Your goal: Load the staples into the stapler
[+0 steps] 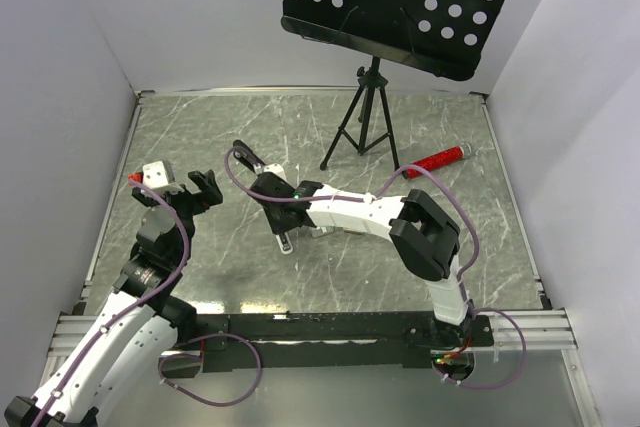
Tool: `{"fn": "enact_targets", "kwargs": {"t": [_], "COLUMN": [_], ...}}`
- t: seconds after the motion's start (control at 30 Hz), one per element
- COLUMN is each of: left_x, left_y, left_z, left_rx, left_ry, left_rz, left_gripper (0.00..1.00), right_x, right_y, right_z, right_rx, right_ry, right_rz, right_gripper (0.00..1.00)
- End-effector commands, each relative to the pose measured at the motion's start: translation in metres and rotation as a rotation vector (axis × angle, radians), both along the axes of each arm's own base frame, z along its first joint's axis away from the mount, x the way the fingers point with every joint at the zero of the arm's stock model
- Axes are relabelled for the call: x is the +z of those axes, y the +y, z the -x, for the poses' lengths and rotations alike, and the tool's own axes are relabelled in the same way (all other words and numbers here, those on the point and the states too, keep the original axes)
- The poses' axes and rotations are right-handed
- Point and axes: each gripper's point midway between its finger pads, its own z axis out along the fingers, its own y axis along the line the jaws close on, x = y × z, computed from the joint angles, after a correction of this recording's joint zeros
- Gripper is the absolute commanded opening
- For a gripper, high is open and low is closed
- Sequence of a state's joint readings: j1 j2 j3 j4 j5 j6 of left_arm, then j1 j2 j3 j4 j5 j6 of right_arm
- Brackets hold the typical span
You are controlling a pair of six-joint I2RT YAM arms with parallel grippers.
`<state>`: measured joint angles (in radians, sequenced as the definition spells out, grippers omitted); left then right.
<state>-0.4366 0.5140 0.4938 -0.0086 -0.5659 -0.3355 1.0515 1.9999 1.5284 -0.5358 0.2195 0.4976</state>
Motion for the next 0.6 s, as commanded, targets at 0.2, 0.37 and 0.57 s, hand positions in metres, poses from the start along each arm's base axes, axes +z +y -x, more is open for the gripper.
{"fn": "enact_targets", "kwargs": {"t": [0.2,0.37,0.57], "left_x": [0.011,0.011,0.011], "left_y": [0.0,0.0,0.0], "left_z": [0.0,0.0,0.001], "left_rx": [0.003,0.001,0.001], "left_ry": [-0.036,-0.036,-0.037], "left_rz": [0.019,0.019,0.019], "left_gripper": [0.97,0.97,0.97], "right_x": [-0.015,-0.018,-0.021], "right_y": [0.0,-0.002,-0.003], "right_z": [0.006,0.007,0.008], "right_rx": [-0.004,-0.004,-0.004], "right_ry": [0.022,0.028,0.032], "right_rz": [0.022,0.029,0.037], "right_gripper": [0.18,0.18,0.18]}}
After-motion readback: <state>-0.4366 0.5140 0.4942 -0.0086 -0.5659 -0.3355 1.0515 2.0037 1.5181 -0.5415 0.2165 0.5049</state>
